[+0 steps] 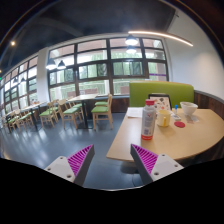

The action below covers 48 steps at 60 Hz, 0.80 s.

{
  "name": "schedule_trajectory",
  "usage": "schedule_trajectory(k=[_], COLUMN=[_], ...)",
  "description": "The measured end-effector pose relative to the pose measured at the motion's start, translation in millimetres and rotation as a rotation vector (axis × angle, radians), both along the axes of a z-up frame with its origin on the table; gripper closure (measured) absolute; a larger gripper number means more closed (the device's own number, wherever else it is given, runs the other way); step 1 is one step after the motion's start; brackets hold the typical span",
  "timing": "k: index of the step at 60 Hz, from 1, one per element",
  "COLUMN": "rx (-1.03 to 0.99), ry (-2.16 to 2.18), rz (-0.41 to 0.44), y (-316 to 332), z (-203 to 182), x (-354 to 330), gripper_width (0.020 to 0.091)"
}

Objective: Pour water

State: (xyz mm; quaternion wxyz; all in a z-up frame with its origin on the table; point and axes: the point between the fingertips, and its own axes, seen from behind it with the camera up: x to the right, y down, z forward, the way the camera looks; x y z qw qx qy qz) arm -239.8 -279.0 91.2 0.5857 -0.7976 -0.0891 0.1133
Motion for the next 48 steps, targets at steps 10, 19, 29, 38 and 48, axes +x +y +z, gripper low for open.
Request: schedule_trajectory(k=[10,19,29,38,48], rx=[0.006,0.05,0.058,0.057,0.145], ry=[-0.017,-0.072,-0.061,-0.055,-0.125], rz=[-0.054,-0.112,-0.158,-0.138,-0.163], y=[29,80,140,196,257], z=[-6,-13,-18,-22,-6], x=[36,73,101,102,104], gripper_width=[0.0292,0.0292,0.0291,0.0292,0.0309])
